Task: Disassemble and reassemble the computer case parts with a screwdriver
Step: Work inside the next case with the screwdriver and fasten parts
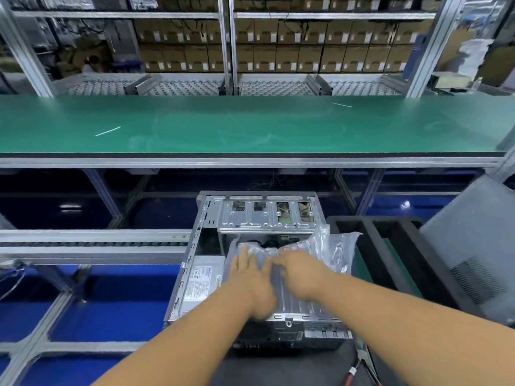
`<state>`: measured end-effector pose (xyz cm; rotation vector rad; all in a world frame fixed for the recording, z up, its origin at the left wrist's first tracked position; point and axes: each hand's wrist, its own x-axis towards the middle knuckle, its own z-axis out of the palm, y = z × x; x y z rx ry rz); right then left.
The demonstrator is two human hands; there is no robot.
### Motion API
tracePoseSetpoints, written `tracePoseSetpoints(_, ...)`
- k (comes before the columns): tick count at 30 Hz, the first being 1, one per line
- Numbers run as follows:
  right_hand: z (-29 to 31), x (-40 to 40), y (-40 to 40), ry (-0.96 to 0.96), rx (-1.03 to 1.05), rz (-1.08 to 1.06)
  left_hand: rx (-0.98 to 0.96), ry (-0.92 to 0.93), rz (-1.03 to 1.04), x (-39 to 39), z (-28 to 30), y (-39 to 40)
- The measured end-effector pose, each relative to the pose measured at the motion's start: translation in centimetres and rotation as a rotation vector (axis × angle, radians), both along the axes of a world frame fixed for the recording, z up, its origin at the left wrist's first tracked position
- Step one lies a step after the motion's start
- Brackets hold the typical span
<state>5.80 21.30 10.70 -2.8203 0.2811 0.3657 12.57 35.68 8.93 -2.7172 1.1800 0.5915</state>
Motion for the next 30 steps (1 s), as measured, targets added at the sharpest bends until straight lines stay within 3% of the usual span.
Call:
tracePoseSetpoints(4, 0.0, -2.0, 1.2, -0.004, -0.200, -0.140, 0.059, 0.111, 0.093, 0.9, -0.6, -1.2)
tracePoseSetpoints(7, -1.4, -3.4, 2.5, 0.091, -0.073, -0.294, -0.029, 0.100, 0.170, 1.5, -1.1, -1.6)
tracePoseSetpoints(9, -2.0, -3.2, 2.6, 0.100, 0.012, -0.367, -0.117, 0.014, 0.181, 2.1, -1.4, -1.2)
tracePoseSetpoints(13, -2.2, -2.1, 1.3, 0.213, 0.211, -0.510, -0.076, -0.215, 0.034, 2.7, -1.7, -1.4)
tracePoseSetpoints(17, -2.4, -1.6, 1.8, 0.274, 0.218, -0.594, -0.147, -0.409, -0.133, 2.1, -1.6, -1.8)
tracePoseSetpoints(20, -2.7, -0.7, 2.7, 0.201, 0.200, -0.615, -0.040, -0.186, -0.126, 2.7, -2.2, -1.3)
tracePoseSetpoints(24, -2.3, 0.7, 2.7, 0.250, 0.200, -0.607, 0.007, 0.100, -0.006, 2.9, -2.0, -2.2)
tracePoseSetpoints(30, -2.6, 0.7, 1.9, 0.259, 0.237, -0.634, -0.152, 0.381, 0.131, 4.3, -0.4, -2.2)
